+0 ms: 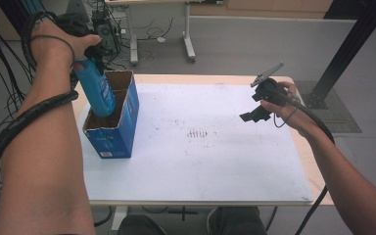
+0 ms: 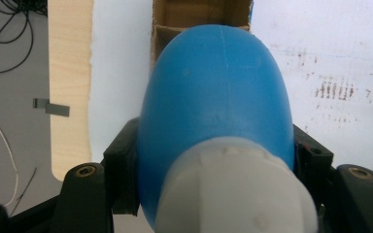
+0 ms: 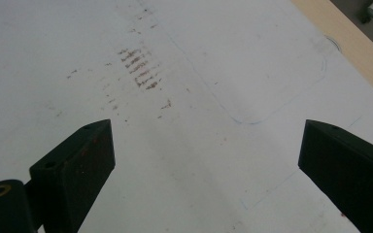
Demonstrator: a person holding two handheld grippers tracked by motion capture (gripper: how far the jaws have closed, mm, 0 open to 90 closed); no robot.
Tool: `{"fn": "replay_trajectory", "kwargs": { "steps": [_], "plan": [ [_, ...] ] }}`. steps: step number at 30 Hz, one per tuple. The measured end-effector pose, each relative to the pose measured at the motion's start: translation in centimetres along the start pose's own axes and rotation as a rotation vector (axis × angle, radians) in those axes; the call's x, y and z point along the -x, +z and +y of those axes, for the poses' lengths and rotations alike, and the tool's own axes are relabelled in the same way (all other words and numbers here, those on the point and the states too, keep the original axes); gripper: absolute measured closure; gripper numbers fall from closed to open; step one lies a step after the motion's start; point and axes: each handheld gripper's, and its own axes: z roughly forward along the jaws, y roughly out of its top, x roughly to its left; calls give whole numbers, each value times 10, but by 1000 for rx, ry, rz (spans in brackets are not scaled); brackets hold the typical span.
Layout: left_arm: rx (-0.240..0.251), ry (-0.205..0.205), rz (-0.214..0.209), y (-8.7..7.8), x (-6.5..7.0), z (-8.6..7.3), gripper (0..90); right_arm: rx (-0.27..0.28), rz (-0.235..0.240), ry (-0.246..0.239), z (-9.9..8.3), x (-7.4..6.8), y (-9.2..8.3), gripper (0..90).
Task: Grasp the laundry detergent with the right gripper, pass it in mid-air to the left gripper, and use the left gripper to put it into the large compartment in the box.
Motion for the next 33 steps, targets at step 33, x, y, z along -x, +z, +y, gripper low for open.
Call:
{"fn": "replay_trajectory", "kwargs": {
  "steps": [33],
  "plan": [
    [-35,34,-12,139,-8,-11,373,-29,-25,-23,6,-9,15,64]
  ]
}}
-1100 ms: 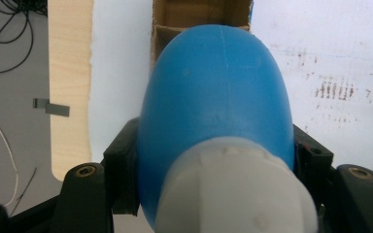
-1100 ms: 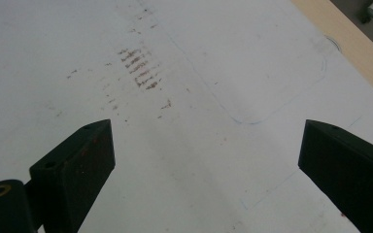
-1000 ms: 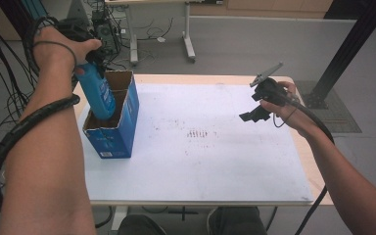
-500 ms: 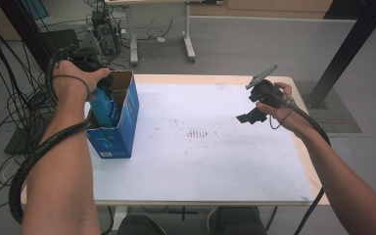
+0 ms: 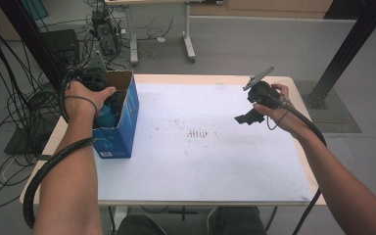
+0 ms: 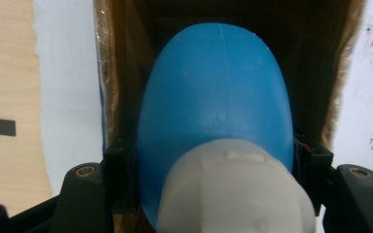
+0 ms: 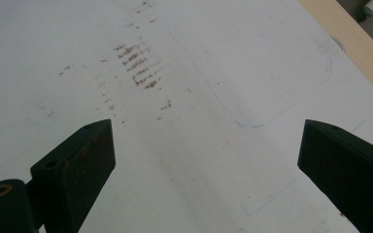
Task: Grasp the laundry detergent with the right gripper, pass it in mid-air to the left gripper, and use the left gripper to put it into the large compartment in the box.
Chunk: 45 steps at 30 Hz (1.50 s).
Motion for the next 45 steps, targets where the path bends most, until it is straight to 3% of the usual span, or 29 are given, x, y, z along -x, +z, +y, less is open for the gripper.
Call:
{"fn": "replay_trajectory", "kwargs": {
  "steps": [8,15,25,45],
  "plan": [
    [20,13,-2,14,0,-1,372,-12,5,-8,2,-1,3,64],
    [38,15,-2,16,0,-3,370,-12,5,-7,2,0,5,64],
    [34,1,-36,18,-1,-3,351,-10,7,-1,2,3,7,64],
    [29,-5,-26,18,-2,-2,358,-21,-7,0,-1,10,1,64]
  ]
}}
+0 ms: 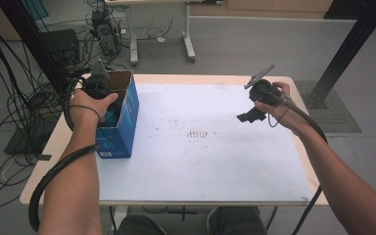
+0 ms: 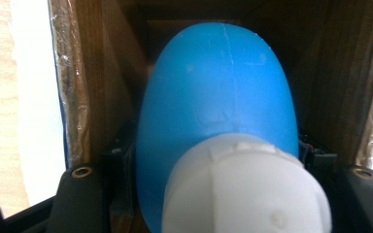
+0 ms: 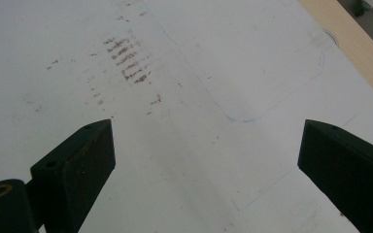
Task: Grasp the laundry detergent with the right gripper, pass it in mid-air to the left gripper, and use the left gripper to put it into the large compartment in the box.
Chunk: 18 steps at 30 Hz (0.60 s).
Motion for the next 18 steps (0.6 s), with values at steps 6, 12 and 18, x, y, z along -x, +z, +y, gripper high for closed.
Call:
{"fn": "replay_trajectory", "kwargs": {
  "steps": [6,12,18],
  "plan": [
    [2,0,0,0,-1,0,359,-4,2,-3,1,0,0,64],
    [5,-5,0,-1,-2,-1,362,-11,2,-7,1,0,1,64],
    [2,0,5,-1,-1,0,364,-15,-3,-6,0,1,0,64]
  ]
}}
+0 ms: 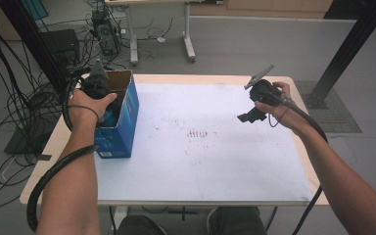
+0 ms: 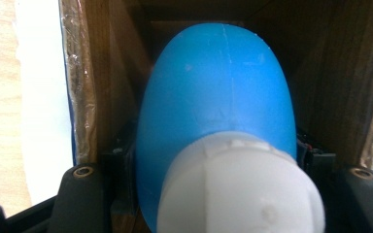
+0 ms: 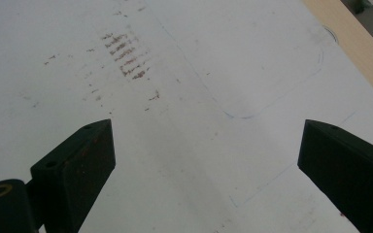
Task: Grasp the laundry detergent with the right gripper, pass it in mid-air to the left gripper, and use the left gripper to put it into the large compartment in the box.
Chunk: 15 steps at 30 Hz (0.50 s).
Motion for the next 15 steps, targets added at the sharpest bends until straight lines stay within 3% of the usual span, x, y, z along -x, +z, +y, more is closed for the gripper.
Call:
{"fn": "replay_trajectory", "kwargs": {
  "steps": [15],
  "plan": [
    [0,0,5,0,0,0,366,-9,-5,-3,-1,1,1,64]
  ]
}}
